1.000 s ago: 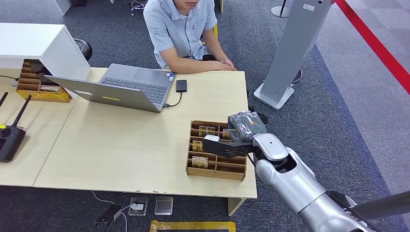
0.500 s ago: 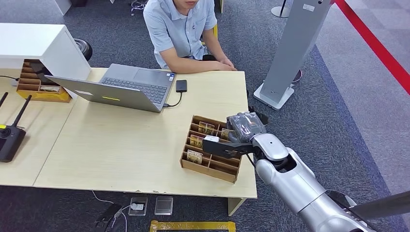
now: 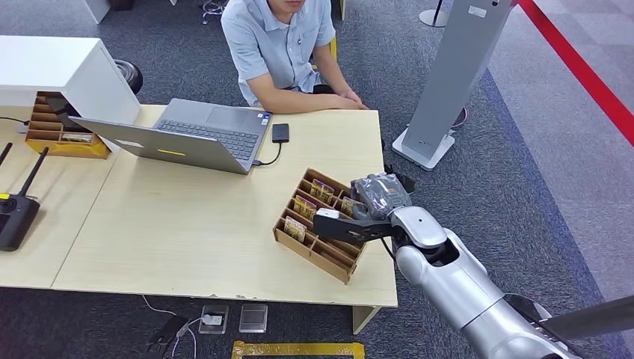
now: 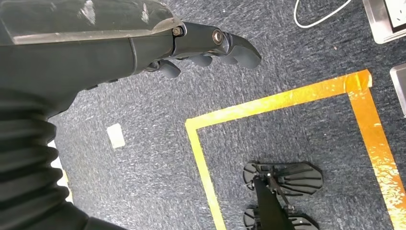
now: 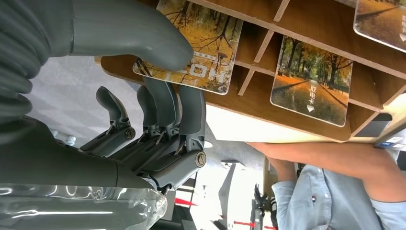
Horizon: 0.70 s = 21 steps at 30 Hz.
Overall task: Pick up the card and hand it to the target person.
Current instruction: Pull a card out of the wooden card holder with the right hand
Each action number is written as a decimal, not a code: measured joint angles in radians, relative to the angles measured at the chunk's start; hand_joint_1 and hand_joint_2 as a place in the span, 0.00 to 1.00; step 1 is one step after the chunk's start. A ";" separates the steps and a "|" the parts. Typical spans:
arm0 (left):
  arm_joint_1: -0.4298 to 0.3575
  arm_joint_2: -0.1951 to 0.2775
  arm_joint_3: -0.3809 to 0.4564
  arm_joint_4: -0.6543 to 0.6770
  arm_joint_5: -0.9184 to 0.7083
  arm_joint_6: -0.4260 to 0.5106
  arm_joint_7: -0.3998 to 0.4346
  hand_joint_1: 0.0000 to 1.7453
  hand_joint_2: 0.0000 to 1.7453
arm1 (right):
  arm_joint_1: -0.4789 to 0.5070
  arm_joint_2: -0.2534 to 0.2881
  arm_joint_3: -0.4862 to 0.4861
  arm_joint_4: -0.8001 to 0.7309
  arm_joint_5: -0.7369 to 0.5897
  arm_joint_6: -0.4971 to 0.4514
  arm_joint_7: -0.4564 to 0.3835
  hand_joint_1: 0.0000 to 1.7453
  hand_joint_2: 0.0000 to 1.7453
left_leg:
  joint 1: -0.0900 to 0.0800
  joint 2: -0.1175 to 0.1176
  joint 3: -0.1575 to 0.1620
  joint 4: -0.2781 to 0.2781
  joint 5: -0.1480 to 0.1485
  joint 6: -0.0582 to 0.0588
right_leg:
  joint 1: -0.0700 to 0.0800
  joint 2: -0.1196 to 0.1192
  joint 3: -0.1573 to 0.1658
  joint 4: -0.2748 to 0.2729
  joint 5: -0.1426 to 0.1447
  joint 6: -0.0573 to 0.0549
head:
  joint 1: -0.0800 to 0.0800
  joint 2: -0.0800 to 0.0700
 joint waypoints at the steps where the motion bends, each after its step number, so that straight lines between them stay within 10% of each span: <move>1: 0.001 0.000 0.000 0.000 0.000 0.001 0.000 0.00 1.00 | 0.000 -0.001 -0.003 -0.004 -0.005 0.000 0.003 0.83 1.00 | 0.000 0.000 0.000 0.000 0.000 0.000 | 0.000 0.000 0.000 0.000 0.000 0.000 | 0.000 0.000; 21: 0.033 0.000 0.002 0.000 0.024 0.009 -0.026 0.00 1.00 | 0.011 -0.116 -0.191 -0.405 -0.041 0.001 0.077 0.83 1.00 | 0.000 0.000 0.000 0.000 0.000 0.000 | 0.000 0.000 0.000 0.000 0.000 0.000 | 0.000 0.000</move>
